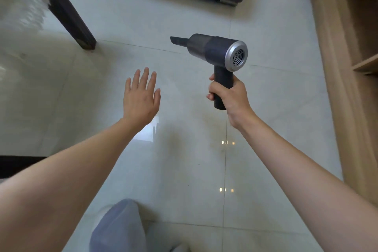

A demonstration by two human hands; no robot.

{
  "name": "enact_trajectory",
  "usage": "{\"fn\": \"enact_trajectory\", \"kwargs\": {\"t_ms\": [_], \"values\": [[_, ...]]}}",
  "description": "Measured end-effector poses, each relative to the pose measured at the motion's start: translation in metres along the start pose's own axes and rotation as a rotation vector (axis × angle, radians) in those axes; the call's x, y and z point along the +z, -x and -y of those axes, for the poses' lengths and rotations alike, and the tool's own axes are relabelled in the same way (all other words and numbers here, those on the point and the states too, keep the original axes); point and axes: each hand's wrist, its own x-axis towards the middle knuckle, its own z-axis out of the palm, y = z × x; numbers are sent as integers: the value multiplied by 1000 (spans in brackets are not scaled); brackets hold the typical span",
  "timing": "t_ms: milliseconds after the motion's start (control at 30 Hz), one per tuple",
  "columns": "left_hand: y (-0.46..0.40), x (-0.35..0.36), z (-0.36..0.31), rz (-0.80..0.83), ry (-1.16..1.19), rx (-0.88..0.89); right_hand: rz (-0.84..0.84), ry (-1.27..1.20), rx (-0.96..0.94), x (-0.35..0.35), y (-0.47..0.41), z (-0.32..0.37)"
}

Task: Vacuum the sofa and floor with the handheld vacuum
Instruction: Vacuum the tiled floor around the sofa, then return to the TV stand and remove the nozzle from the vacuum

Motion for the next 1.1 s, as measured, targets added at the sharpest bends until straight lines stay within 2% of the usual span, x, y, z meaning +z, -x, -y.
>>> {"fn": "enact_trajectory", "kwargs": {"t_ms": [300, 667, 900, 1100], "values": [[16, -235, -50, -82, 50, -48, 107, -98, -64, -27, 85, 206], [56, -478, -118, -136, 73, -40, 101, -274, -167, -76, 200, 424], [56, -618, -143, -365, 171, 131, 112, -251, -308, -88, 272, 531], [52, -701, -125, -482, 145, 333, 99, -252, -461, -72, 322, 593]]}}
